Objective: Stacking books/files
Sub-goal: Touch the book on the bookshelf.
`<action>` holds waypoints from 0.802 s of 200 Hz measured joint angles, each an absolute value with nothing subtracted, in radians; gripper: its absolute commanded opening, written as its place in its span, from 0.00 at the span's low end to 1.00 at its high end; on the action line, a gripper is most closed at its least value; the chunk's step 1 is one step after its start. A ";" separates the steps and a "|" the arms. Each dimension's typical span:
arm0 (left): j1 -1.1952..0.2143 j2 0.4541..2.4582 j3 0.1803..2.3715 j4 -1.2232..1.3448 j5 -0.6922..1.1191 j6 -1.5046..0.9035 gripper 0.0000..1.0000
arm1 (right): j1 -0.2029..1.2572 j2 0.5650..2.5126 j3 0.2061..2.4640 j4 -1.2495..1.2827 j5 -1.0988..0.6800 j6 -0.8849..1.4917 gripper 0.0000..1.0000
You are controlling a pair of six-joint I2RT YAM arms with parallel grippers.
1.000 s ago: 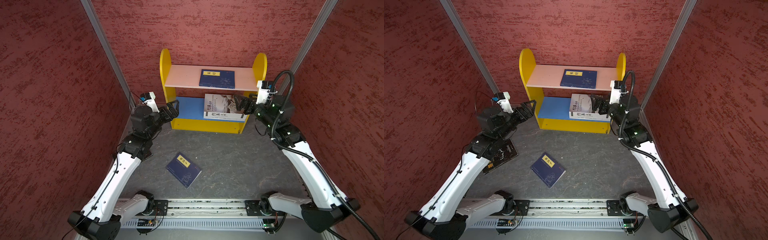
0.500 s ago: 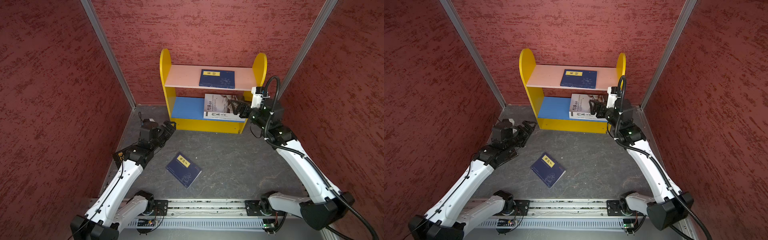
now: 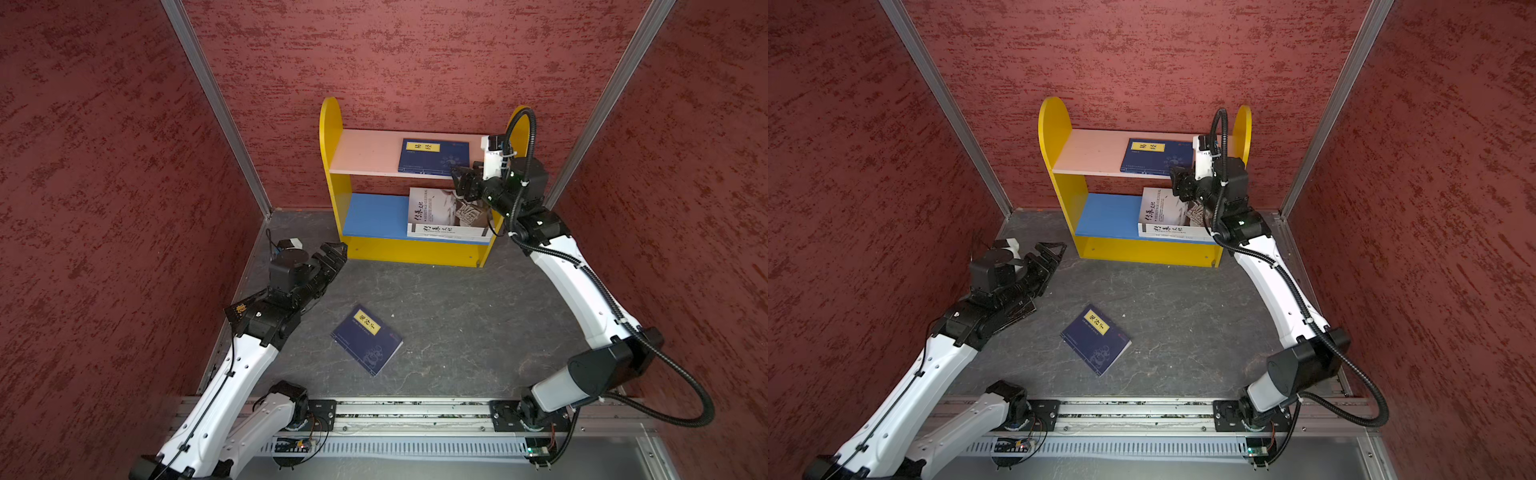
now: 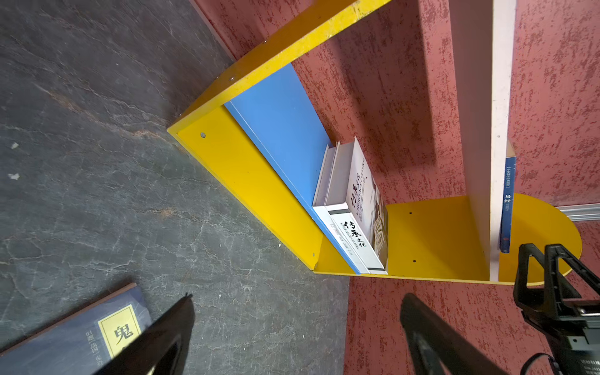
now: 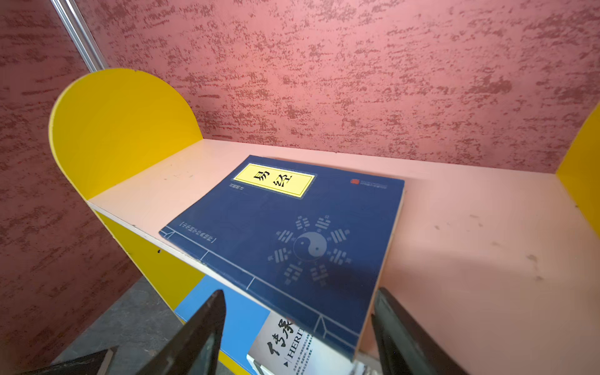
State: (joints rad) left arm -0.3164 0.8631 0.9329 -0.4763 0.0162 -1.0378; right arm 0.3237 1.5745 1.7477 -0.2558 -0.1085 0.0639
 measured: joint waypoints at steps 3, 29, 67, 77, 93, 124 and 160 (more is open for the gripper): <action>-0.316 0.862 0.933 -0.477 0.014 -1.037 0.99 | 0.323 1.581 1.754 -0.263 -0.109 0.059 0.72; -0.316 0.856 0.933 -0.498 -0.011 -1.031 0.99 | 0.312 1.602 1.776 -0.311 -0.121 0.027 0.71; -0.316 0.856 0.935 -0.505 -0.036 -1.021 0.99 | 0.299 1.599 1.776 -0.348 -0.136 -0.013 0.70; -0.316 0.857 0.939 -0.509 -0.042 -1.018 0.99 | 0.295 1.597 1.776 -0.352 -0.136 -0.018 0.69; -0.316 0.860 0.949 -0.516 -0.054 -1.013 0.99 | 0.285 1.596 1.776 -0.356 -0.136 -0.026 0.68; -0.314 0.868 0.973 -0.518 -0.070 -1.005 0.99 | 0.267 1.596 1.776 -0.356 -0.138 -0.033 0.65; -0.314 0.871 0.979 -0.520 -0.085 -1.001 0.99 | 0.263 1.596 1.776 -0.355 -0.143 -0.039 0.62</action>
State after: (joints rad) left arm -0.3141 0.8715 0.9791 -0.5201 -0.0849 -1.0008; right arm 0.2634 1.5963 1.7756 -0.3553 -0.1432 -0.0387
